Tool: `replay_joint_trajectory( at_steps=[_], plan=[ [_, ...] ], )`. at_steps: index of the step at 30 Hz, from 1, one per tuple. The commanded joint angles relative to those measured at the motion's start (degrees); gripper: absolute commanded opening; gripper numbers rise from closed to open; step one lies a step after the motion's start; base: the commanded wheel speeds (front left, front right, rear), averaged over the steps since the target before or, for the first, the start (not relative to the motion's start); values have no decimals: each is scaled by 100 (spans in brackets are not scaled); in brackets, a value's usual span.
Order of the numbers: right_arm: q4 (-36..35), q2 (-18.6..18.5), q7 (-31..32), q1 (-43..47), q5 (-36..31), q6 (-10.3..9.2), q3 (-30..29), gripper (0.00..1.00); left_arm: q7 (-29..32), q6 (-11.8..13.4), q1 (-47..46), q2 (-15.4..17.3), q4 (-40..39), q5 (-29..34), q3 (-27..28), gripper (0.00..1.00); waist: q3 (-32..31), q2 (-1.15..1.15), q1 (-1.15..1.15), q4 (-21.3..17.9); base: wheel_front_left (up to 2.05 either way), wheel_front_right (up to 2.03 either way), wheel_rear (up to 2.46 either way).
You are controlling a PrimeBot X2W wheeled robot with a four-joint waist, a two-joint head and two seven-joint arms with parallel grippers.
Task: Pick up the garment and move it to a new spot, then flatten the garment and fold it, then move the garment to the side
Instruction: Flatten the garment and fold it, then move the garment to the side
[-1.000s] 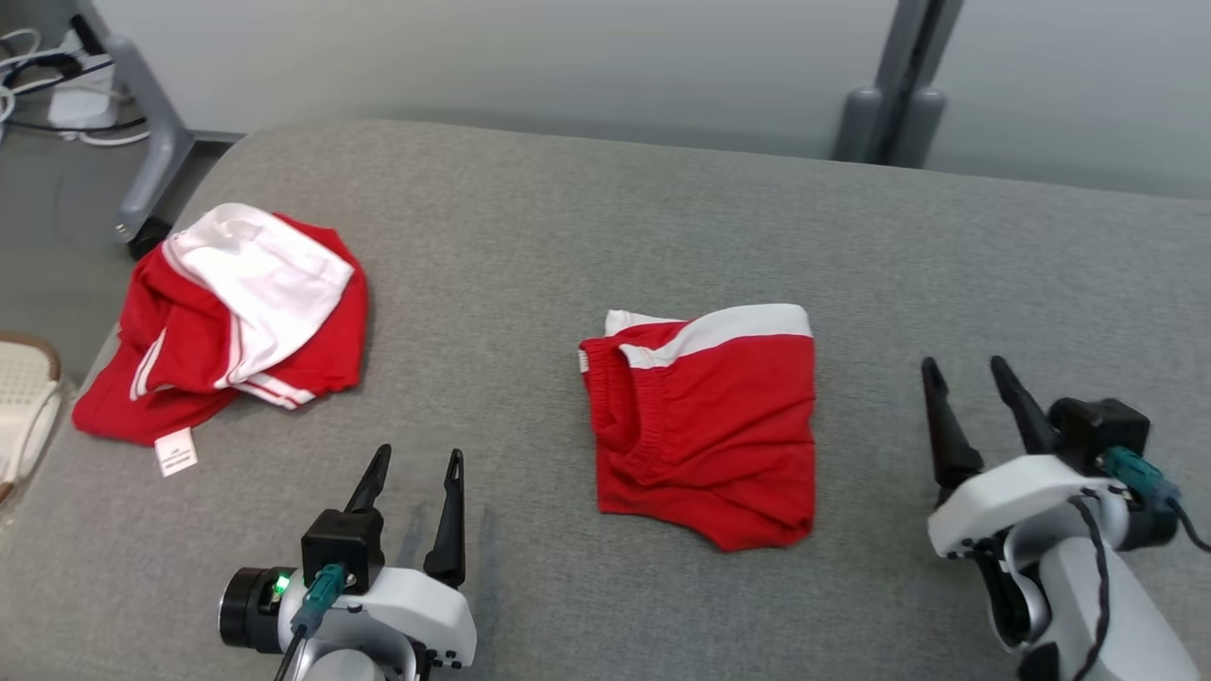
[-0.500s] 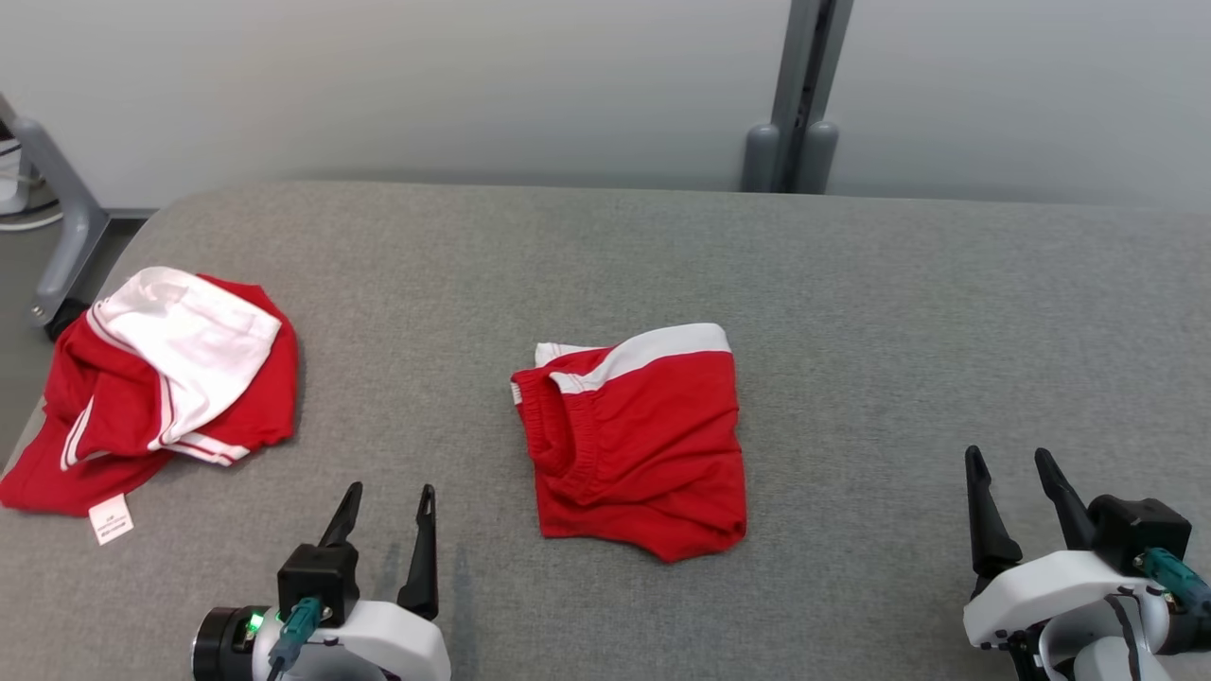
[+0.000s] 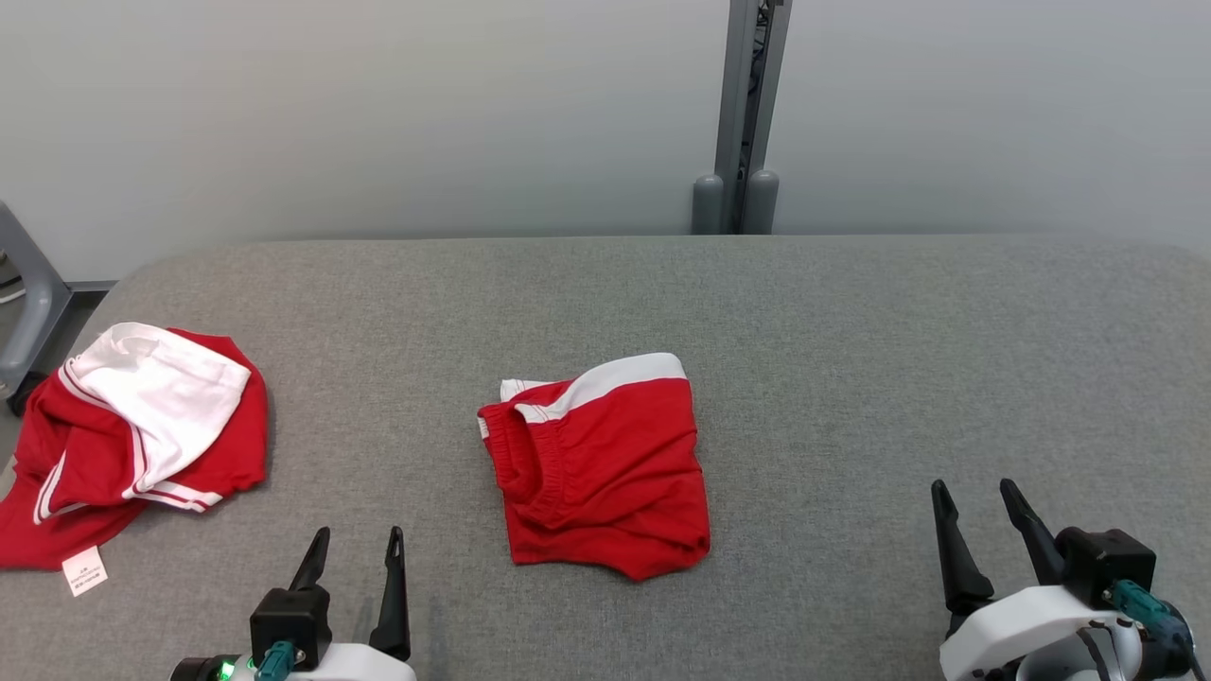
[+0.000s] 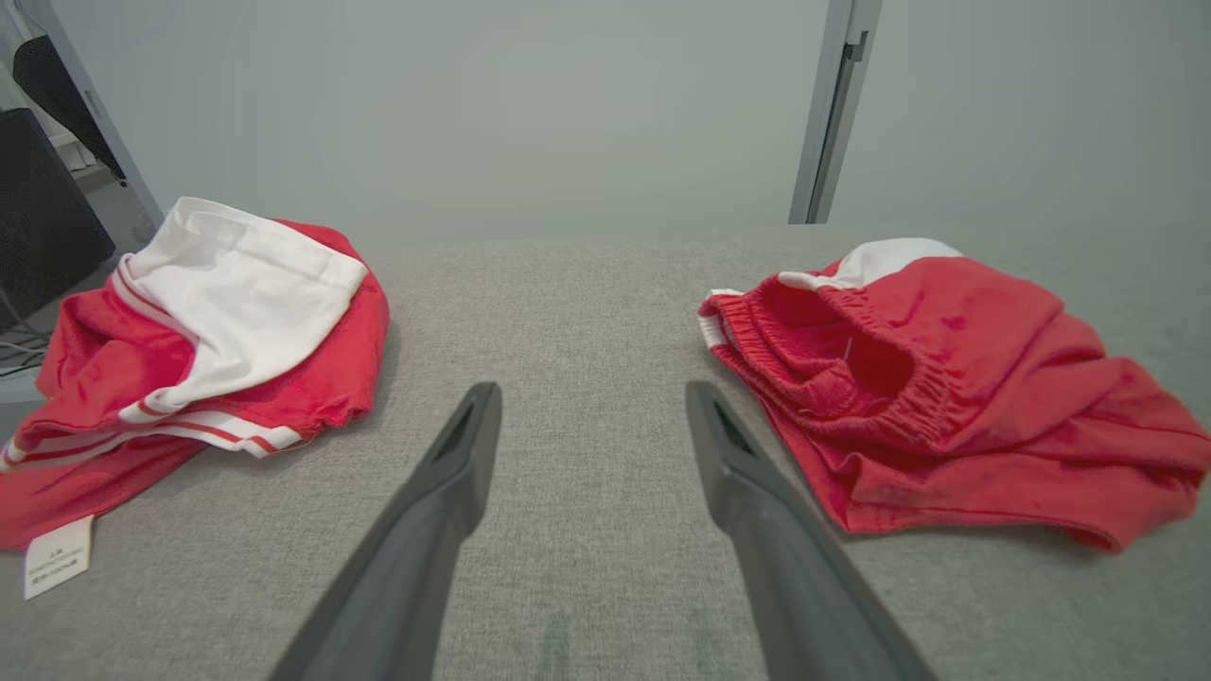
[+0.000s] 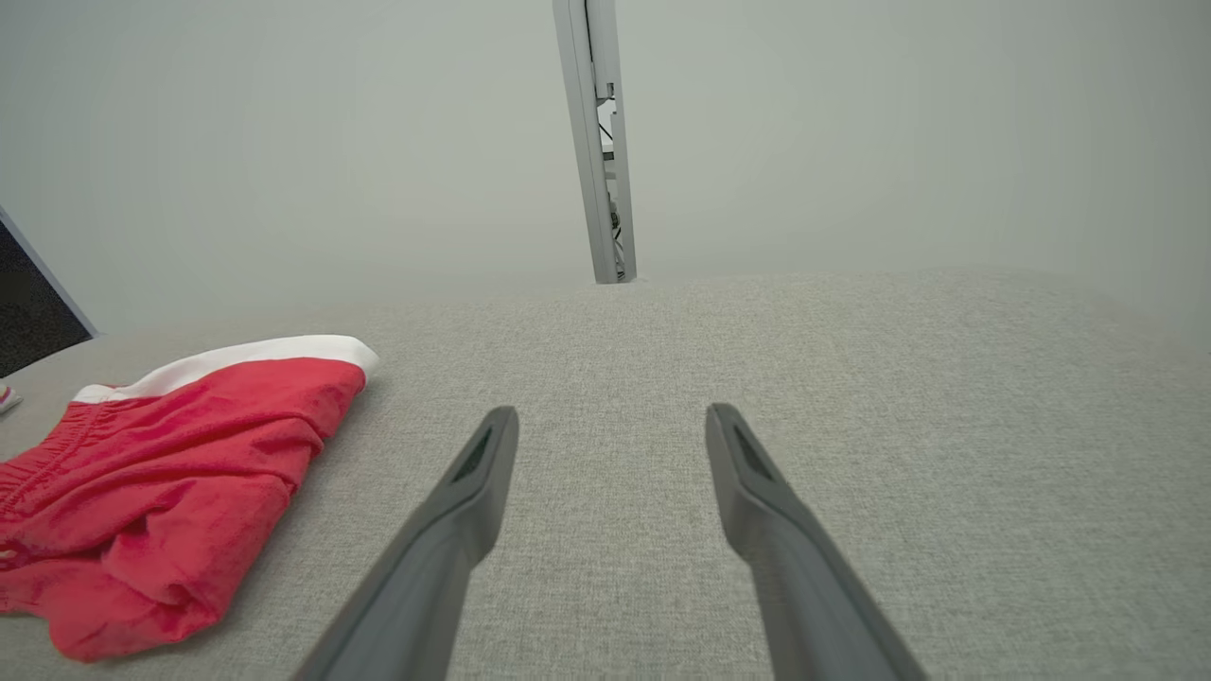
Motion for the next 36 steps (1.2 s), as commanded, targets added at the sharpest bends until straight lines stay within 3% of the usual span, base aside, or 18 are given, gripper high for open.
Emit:
replay_joint_trajectory(
  at_steps=[1, 20, 29, 36],
  plan=[
    [-32, -31, -28, 44, 30, 0, 1, 100, -11, 8, 79, 24, -27, 39, 27, 100, -21, 0, 0, 2, 0, 0, 0],
    [-59, -30, -28, 73, 286, 0, 159, 100, -11, -19, 135, 24, -128, 9, 47, 100, 23, 0, 0, 19, 0, 0, 0],
    [16, -31, -28, -233, 331, 0, 403, 100, -11, 0, -128, 24, -243, -110, -172, 100, 522, 0, 0, 265, 0, 0, 0],
    [278, -32, -29, -777, 586, 0, 960, 100, -11, 40, -414, 24, -265, -209, -443, 100, 1006, 0, 0, 565, 0, 0, 0]
  ],
)
